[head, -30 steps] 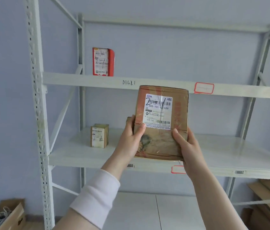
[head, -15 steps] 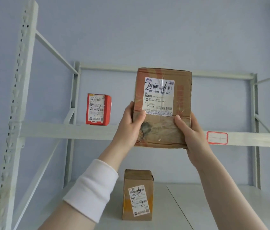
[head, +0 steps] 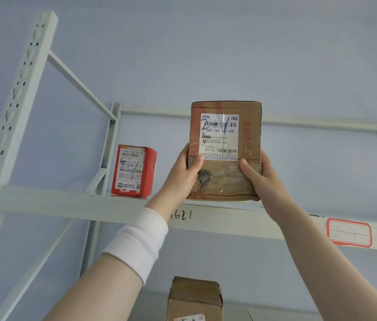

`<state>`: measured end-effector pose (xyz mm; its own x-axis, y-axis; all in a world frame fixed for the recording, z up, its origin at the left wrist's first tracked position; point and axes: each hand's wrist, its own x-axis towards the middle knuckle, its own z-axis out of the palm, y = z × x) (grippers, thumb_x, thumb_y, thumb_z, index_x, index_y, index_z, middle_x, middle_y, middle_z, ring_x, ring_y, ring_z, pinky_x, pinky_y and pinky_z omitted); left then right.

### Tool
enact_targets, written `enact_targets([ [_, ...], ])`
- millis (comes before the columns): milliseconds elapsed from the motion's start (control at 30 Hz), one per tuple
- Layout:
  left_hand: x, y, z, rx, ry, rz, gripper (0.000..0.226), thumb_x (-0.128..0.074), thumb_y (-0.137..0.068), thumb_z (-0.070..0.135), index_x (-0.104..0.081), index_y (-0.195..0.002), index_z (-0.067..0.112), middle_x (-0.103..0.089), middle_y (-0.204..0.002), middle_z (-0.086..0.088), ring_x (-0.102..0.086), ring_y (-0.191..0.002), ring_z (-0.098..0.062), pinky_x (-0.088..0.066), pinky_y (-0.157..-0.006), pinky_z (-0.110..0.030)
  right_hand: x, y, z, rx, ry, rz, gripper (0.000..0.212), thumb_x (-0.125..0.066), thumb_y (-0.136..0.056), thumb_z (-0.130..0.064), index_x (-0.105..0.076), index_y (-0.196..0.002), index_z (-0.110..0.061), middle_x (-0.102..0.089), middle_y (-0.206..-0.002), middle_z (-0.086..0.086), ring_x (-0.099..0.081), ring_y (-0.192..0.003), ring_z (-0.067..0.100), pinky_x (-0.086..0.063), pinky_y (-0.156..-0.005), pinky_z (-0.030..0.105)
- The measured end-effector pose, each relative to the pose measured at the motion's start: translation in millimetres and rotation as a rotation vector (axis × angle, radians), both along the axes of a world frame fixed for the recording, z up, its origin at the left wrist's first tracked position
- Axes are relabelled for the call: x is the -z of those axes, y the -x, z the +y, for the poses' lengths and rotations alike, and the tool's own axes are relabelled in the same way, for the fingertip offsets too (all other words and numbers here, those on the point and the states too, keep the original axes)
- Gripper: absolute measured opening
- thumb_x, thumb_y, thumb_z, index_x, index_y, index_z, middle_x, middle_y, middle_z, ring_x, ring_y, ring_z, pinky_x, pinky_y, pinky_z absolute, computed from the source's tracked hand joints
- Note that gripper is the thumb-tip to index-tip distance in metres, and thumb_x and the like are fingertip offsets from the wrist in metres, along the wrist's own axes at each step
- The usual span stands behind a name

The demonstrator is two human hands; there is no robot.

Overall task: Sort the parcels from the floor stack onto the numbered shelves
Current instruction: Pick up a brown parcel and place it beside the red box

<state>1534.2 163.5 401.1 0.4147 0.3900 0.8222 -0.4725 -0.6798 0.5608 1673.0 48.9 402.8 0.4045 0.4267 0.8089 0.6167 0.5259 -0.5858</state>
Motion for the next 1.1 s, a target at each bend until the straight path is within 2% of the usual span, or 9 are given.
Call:
enact_targets([
  [67, 0.5, -8.2, 12.0, -0.022, 0.016, 0.018, 0.033, -0.04, -0.1, 0.024, -0.04, -0.133, 0.031, -0.053, -0.121, 0.017, -0.05, -0.113, -0.001, -0.037, -0.089, -0.013, -2.7, -9.3, 10.8, -0.007, 0.042, -0.059, 0.047, -0.055, -0.093, -0.032, -0.038, -0.136, -0.039, -0.062, -0.118, -0.011, -0.062, -0.1, 0.013, -0.047, -0.051, 0.021],
  [200, 1.7, -15.6, 32.3, -0.05, 0.026, 0.106, 0.039, -0.038, -0.101, 0.023, -0.034, -0.139, 0.026, -0.05, -0.125, 0.013, -0.046, -0.115, -0.002, -0.037, -0.087, -0.012, -2.8, -25.1, 32.6, -0.055, 0.093, -0.109, 0.048, -0.06, -0.09, -0.02, -0.041, -0.133, -0.03, -0.062, -0.118, -0.012, -0.06, -0.109, 0.008, -0.051, -0.09, 0.029],
  [333, -0.8, -19.5, 44.2, -0.09, -0.019, 0.173, 0.051, -0.04, -0.1, 0.024, -0.019, -0.147, 0.02, -0.047, -0.131, 0.01, -0.043, -0.115, -0.001, -0.032, -0.094, -0.018, 0.3, -35.8, 43.9, -0.02, 0.184, -0.128, 0.045, -0.062, -0.089, -0.019, -0.045, -0.13, -0.026, -0.063, -0.117, -0.011, -0.06, -0.11, 0.008, -0.047, -0.1, 0.035],
  [633, -0.5, -21.5, 61.8, -0.138, -0.104, 0.311, 0.065, -0.041, -0.099, 0.031, -0.003, -0.15, 0.021, -0.038, -0.146, 0.01, -0.037, -0.129, -0.004, -0.025, -0.104, -0.021, -4.6, -40.6, 42.0, 0.051, 0.263, -0.126, 0.04, -0.068, -0.084, -0.018, -0.051, -0.12, -0.024, -0.063, -0.119, -0.003, -0.061, -0.107, 0.011, -0.051, -0.092, 0.033],
  [700, -2.8, -18.3, 67.4, -0.141, -0.142, 0.385, 0.068, -0.045, -0.096, 0.037, -0.007, -0.15, 0.022, -0.037, -0.147, 0.011, -0.036, -0.131, -0.005, -0.025, -0.103, -0.021, -9.4, -47.6, 36.9, 0.004, 0.361, -0.08, 0.061, -0.073, -0.078, -0.03, -0.045, -0.132, -0.024, -0.06, -0.125, -0.002, -0.061, -0.109, 0.012, -0.052, -0.092, 0.032],
  [800, -6.8, -13.3, 80.7, -0.176, -0.111, 0.423, 0.086, -0.053, -0.083, 0.056, -0.009, -0.151, 0.024, -0.028, -0.154, 0.004, -0.029, -0.14, -0.012, -0.024, -0.11, -0.031, -17.0, -60.4, 33.0, 0.09, 0.47, -0.087, 0.122, -0.08, -0.046, -0.066, -0.023, -0.147, -0.027, -0.046, -0.142, -0.002, -0.052, -0.124, 0.013, -0.049, -0.098, 0.04],
  [900, -7.4, -14.0, 89.7, -0.235, -0.065, 0.427, 0.091, -0.057, -0.077, 0.06, -0.018, -0.15, 0.021, -0.032, -0.152, -0.001, -0.034, -0.138, -0.017, -0.029, -0.107, -0.036, -21.8, -61.8, 31.2, 0.158, 0.503, -0.127, 0.137, -0.078, -0.033, -0.074, -0.02, -0.148, -0.028, -0.04, -0.147, -0.002, -0.047, -0.128, 0.015, -0.048, -0.098, 0.039],
  [1000, -5.6, -19.8, 88.4, -0.206, -0.064, 0.438, 0.075, -0.065, -0.076, 0.053, -0.039, -0.139, 0.024, -0.055, -0.133, 0.006, -0.051, -0.122, -0.01, -0.04, -0.098, -0.026, -23.8, -56.0, 29.7, 0.195, 0.525, -0.149, 0.132, -0.078, -0.034, -0.071, -0.026, -0.147, -0.025, -0.044, -0.144, -0.001, -0.045, -0.13, 0.016, -0.052, -0.089, 0.034],
  [1100, -5.9, -28.2, 91.4, -0.202, -0.061, 0.414, 0.06, -0.069, -0.079, 0.042, -0.046, -0.132, 0.024, -0.063, -0.116, 0.014, -0.058, -0.104, -0.001, -0.042, -0.082, -0.018, -21.2, -49.6, 28.8, 0.211, 0.551, -0.135, 0.094, -0.08, -0.056, -0.052, -0.043, -0.137, -0.022, -0.056, -0.13, 0.002, -0.055, -0.119, 0.018, -0.055, -0.084, 0.036],
])
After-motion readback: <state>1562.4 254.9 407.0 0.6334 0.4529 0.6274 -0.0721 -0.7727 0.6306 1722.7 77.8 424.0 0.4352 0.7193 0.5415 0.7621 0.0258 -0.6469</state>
